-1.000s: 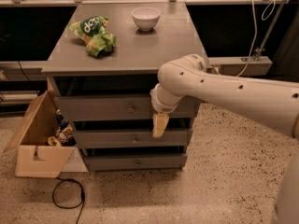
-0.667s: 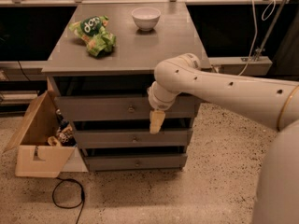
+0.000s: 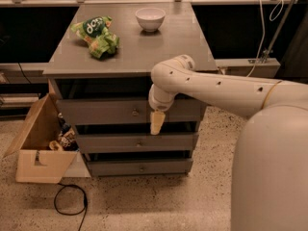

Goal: Open top drawer

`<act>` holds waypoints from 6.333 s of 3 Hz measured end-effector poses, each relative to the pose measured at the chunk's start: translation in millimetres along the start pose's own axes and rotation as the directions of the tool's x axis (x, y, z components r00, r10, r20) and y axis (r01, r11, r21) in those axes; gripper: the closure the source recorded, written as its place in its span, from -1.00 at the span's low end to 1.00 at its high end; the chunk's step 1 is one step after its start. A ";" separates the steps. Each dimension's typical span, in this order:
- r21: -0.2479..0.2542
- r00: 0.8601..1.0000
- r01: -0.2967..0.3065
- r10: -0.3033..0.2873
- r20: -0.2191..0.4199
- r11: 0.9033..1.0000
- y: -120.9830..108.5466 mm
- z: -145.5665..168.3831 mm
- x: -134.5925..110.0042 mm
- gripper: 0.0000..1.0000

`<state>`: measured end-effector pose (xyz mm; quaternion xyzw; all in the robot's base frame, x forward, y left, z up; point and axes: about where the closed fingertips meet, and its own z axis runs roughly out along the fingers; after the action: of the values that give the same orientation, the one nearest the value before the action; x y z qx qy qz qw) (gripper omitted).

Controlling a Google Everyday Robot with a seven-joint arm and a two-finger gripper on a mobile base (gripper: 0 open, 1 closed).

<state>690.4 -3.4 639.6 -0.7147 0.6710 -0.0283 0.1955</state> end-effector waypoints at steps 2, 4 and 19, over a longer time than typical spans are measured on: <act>-0.022 1.000 -0.010 0.010 -0.005 1.000 -5.4 18.1 -3.1 -0.70; 0.000 1.000 -0.006 0.006 0.005 1.000 9.8 -6.0 -0.4 0.23; -0.187 0.993 -0.113 0.117 0.013 0.976 63.1 -24.9 31.5 0.02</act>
Offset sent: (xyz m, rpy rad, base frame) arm -0.0003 0.0056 -0.0118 0.0013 0.0217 0.0037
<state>626.2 -41.4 635.6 -0.6901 0.7084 0.0545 0.1375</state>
